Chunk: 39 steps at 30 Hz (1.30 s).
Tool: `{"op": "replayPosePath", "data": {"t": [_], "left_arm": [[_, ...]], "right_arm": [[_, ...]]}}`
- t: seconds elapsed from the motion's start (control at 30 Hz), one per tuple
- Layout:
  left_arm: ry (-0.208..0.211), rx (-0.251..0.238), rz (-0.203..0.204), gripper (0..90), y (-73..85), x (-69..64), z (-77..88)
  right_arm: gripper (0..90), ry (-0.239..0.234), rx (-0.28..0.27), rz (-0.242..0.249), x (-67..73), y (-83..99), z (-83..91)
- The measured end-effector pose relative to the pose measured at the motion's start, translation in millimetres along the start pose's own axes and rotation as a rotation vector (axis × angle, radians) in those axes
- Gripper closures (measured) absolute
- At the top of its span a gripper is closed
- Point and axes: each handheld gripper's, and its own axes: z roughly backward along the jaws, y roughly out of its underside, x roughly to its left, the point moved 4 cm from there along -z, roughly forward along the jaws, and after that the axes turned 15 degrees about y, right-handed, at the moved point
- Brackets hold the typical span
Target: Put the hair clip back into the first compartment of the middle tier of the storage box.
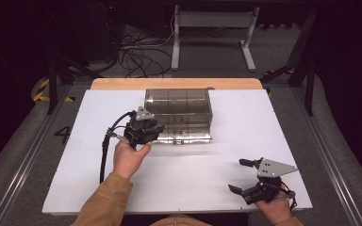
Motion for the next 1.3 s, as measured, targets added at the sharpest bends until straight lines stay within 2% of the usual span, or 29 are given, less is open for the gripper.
{"op": "replayPosePath", "data": {"t": [0.7,1.3], "left_arm": [[0.025,0.049,0.047,62.6,10.3,11.8,-16.2],[0.02,0.099,0.066,62.6,15.4,14.9,-22.7]], "right_arm": [[3.5,-0.002,0.002,0.001,0.1,0.4,0.0],[3.6,-0.005,0.005,0.002,0.5,0.6,-0.5]]}}
